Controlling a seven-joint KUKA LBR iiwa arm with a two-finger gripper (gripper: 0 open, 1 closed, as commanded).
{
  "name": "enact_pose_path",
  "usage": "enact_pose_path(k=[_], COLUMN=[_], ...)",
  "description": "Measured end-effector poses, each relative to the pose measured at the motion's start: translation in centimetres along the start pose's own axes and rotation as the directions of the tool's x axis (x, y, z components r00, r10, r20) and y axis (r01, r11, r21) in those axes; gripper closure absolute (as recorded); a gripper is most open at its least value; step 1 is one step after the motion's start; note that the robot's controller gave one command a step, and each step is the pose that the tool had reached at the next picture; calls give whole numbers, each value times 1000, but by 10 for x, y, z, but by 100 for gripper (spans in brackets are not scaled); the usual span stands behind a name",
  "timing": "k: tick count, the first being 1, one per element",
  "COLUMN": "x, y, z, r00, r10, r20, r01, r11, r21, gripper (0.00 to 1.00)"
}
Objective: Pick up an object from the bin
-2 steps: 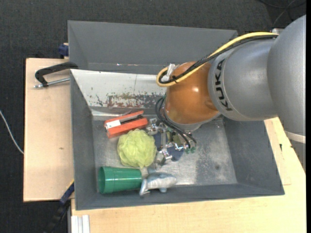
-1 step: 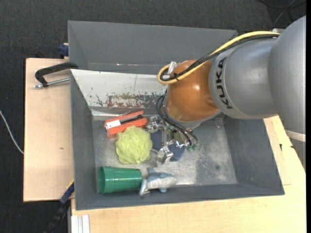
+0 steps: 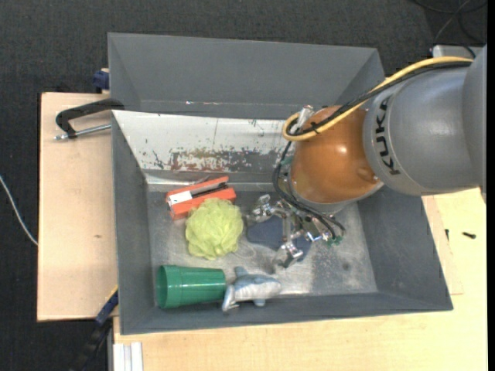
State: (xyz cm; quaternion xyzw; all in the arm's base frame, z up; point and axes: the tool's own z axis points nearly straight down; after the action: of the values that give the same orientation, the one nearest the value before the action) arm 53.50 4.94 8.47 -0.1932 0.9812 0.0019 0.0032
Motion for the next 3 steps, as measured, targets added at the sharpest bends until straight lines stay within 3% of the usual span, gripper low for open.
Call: enact_pose_path(k=[1, 2, 3], x=[0, -20, -20], y=[-33, -84, -84], z=[-13, 10, 10], r00=[997, 999, 999], r10=[-77, -35, -35], r20=[-5, -2, -1], r01=[78, 35, 35], r11=[997, 999, 999], r21=[5, 2, 3], gripper=[0, 100, 100])
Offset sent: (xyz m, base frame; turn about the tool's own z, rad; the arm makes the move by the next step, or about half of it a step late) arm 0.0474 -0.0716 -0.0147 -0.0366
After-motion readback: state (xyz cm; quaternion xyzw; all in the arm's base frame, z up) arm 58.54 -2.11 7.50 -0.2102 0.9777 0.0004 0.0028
